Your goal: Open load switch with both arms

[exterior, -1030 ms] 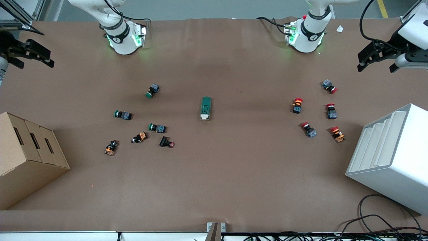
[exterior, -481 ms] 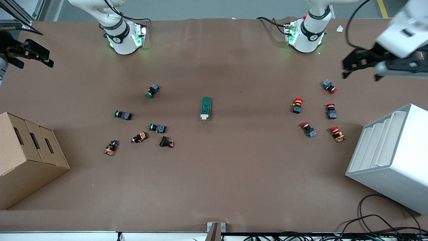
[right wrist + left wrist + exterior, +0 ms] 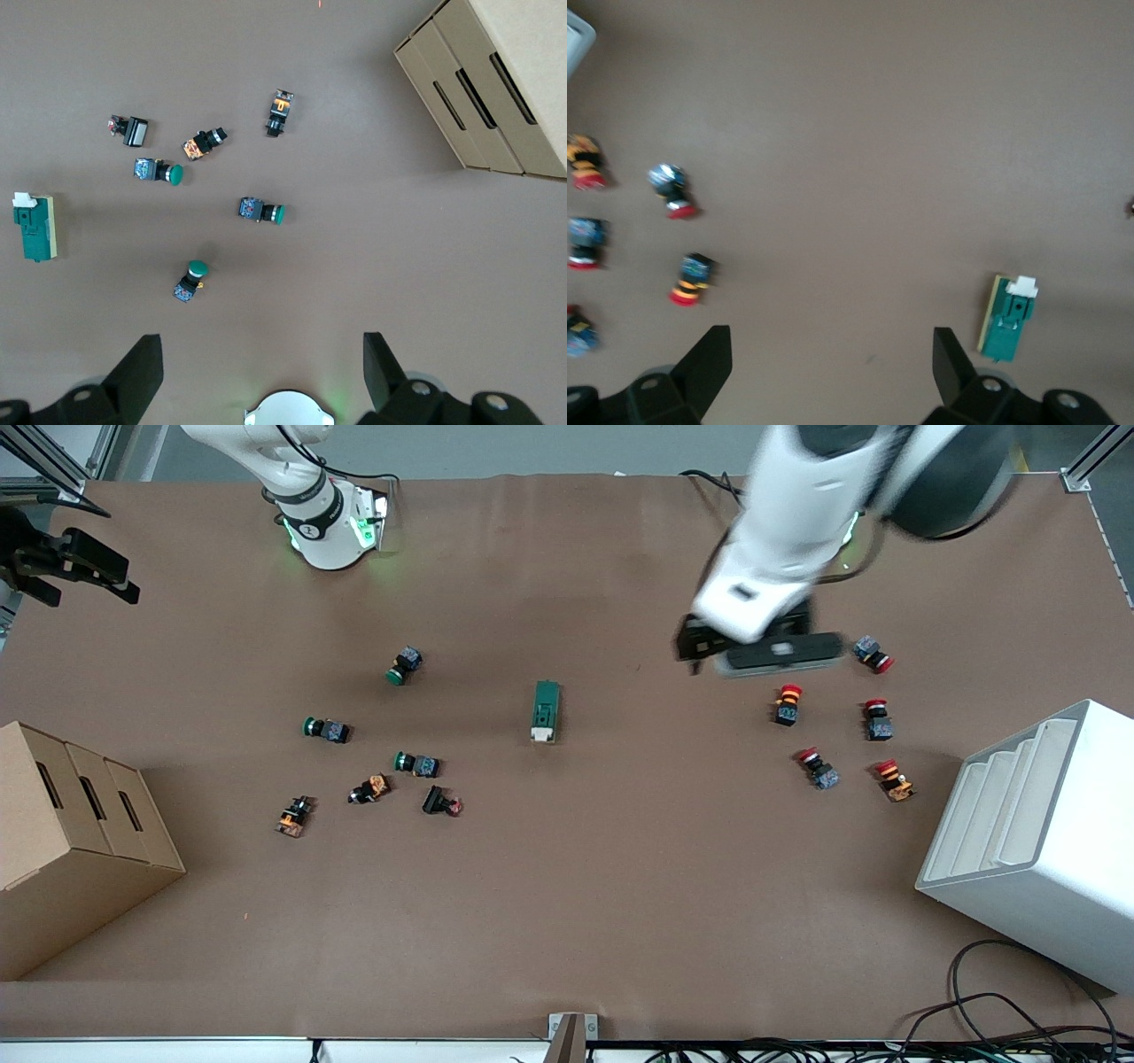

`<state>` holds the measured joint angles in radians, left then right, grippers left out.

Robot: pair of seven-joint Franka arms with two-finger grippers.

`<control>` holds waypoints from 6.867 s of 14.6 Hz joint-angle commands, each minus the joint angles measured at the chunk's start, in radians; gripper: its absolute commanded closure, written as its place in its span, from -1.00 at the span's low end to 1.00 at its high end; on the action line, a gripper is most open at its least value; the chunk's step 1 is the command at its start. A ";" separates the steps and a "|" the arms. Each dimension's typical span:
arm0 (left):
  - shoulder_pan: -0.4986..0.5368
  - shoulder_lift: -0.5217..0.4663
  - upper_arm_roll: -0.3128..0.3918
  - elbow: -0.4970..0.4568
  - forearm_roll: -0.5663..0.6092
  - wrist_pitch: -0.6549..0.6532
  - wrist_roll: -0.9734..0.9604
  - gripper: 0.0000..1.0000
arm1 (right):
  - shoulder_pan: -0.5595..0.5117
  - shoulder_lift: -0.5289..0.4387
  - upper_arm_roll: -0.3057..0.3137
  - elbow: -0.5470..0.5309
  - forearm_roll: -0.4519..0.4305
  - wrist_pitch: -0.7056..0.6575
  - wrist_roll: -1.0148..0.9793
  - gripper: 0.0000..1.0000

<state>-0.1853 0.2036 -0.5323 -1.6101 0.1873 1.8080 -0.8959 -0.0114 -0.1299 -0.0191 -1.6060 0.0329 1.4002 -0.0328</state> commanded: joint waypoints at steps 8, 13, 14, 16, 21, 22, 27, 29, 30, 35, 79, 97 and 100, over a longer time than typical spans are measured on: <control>-0.408 0.380 -0.006 0.019 0.518 0.185 -0.832 -1.00 | -0.056 0.159 0.005 0.024 -0.004 0.025 -0.006 -1.00; -0.505 0.490 -0.006 0.012 0.788 0.188 -1.024 -1.00 | 0.008 0.184 0.013 0.012 0.004 0.036 0.230 -1.00; -0.526 0.502 -0.006 0.003 0.851 0.188 -1.072 -1.00 | 0.031 0.196 0.013 0.012 0.008 0.042 0.284 -1.00; -0.534 0.511 -0.006 -0.063 1.004 0.188 -1.172 -0.99 | 0.074 0.228 0.013 0.012 0.015 0.062 0.400 -1.00; -0.577 0.517 -0.006 -0.194 1.236 0.189 -1.381 -0.95 | 0.203 0.294 0.015 -0.029 0.025 0.170 0.695 -1.00; -0.583 0.523 -0.006 -0.215 1.305 0.189 -1.453 -0.95 | 0.231 0.302 0.015 -0.043 0.025 0.196 0.744 -1.00; -0.637 0.568 0.003 -0.244 1.431 0.176 -1.522 -0.95 | 0.356 0.407 0.015 -0.037 0.030 0.307 1.046 -1.00; -0.637 0.589 0.003 -0.244 1.492 0.154 -1.531 -0.95 | 0.413 0.453 0.015 -0.037 0.030 0.348 1.161 -1.00; -0.637 0.594 0.003 -0.246 1.520 0.149 -1.531 -0.95 | 0.442 0.478 0.015 -0.037 0.030 0.374 1.224 -1.00; -0.637 0.620 0.021 -0.248 1.601 0.125 -1.532 -0.96 | 0.550 0.610 0.016 -0.017 0.095 0.482 1.500 -1.00; -0.688 0.708 0.051 -0.248 1.681 0.034 -1.631 -1.00 | 0.745 0.865 0.039 0.207 0.208 0.360 1.999 -1.00; -0.686 0.711 0.051 -0.264 1.681 0.034 -1.637 -1.00 | 0.808 0.866 0.039 0.163 0.164 0.289 2.001 -1.00; -0.686 0.715 0.051 -0.263 1.681 0.034 -1.637 -1.00 | 0.812 0.869 0.039 0.159 0.160 0.298 2.001 -1.00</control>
<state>-0.8683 0.8905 -0.4959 -1.8654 1.8609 1.8426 -2.5135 0.7886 0.7446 0.0240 -1.4273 0.2108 1.6874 1.9585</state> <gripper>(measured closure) 0.000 0.000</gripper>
